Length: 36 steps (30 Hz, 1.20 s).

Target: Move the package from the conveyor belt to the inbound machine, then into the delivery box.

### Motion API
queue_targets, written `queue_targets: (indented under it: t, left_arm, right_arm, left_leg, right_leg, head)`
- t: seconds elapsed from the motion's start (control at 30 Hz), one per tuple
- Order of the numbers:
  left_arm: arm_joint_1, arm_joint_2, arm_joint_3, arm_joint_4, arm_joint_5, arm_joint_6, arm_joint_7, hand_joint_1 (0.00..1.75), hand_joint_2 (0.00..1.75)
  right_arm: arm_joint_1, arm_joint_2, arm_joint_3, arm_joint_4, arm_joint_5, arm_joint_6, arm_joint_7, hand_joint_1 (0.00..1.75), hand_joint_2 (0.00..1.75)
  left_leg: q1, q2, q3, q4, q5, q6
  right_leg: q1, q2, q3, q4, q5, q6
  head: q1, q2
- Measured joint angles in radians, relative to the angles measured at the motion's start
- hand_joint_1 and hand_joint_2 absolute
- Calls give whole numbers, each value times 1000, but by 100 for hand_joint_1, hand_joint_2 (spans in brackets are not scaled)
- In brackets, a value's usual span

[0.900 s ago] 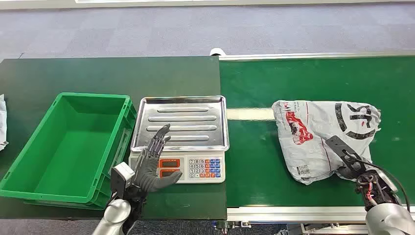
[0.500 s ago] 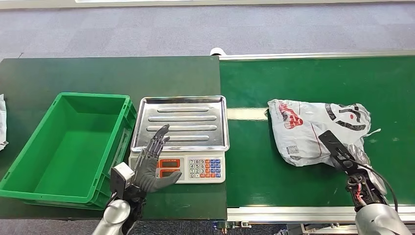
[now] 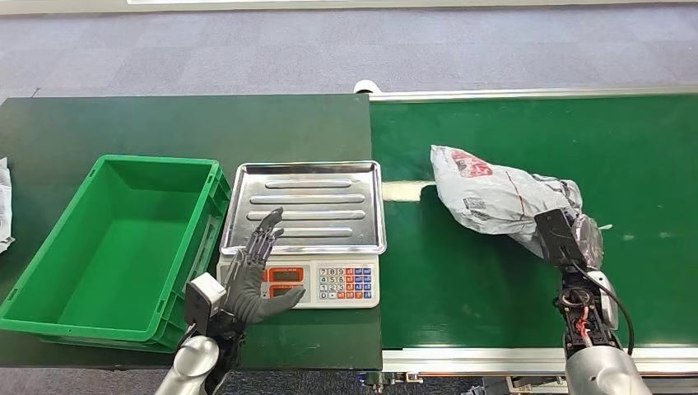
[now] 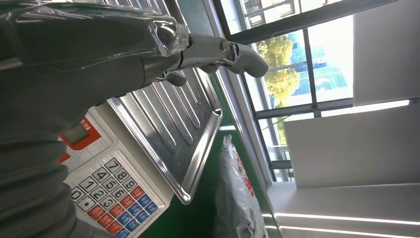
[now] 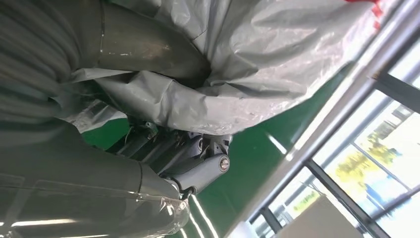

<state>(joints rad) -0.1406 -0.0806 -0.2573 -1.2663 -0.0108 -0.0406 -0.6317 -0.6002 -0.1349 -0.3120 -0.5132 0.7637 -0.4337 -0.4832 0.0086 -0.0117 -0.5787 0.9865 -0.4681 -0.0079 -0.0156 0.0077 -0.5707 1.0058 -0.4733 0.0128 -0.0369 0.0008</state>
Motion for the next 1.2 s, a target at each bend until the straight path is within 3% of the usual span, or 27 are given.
queue_targets:
  t: [0.27, 0.5, 0.63, 0.77, 0.93, 1.2]
  left_arm:
    - [1, -19, 45, -37, 65, 78, -23, 0, 175]
    - [0, -41, 89, -80, 109, 118, -35, 0, 175]
    - [-2, -49, 97, -82, 110, 119, -36, 0, 175]
    - [-3, -53, 99, -82, 108, 122, -42, 0, 175]
    - [-5, -53, 100, -82, 105, 124, -44, 0, 175]
    - [-6, -52, 101, -82, 83, 124, -44, 0, 175]
  right_arm:
    - [177, 75, 109, -412, -123, -58, -6, 162, 175]
    - [314, 144, 231, -775, -5, -234, -53, 164, 175]
    - [353, 179, 284, -893, 94, -257, -85, 154, 175]
    - [372, 190, 350, -929, 150, -257, -62, 152, 175]
    - [364, 185, 435, -904, 192, -239, -12, 174, 175]
    - [325, 135, 546, -768, 235, -196, 32, 175, 175]
  left_leg:
    - [0, 0, 0, 0, 0, 0]
    - [0, 0, 0, 0, 0, 0]
    - [0, 1, 0, 0, 0, 0]
    - [0, 1, 0, 0, 0, 0]
    - [0, 1, 0, 0, 0, 0]
    - [0, 0, -1, 0, 0, 0]
  right_leg:
    - [0, 0, -1, 0, 0, 0]
    - [0, 0, -1, 0, 0, 0]
    - [0, 0, -1, 0, 0, 0]
    - [0, 0, -1, 0, 0, 0]
    - [0, 0, -1, 0, 0, 0]
    - [0, 0, -1, 0, 0, 0]
  head:
    - [0, 0]
    - [0, 0]
    - [0, 0]
    - [0, 0]
    - [0, 0]
    - [0, 0]
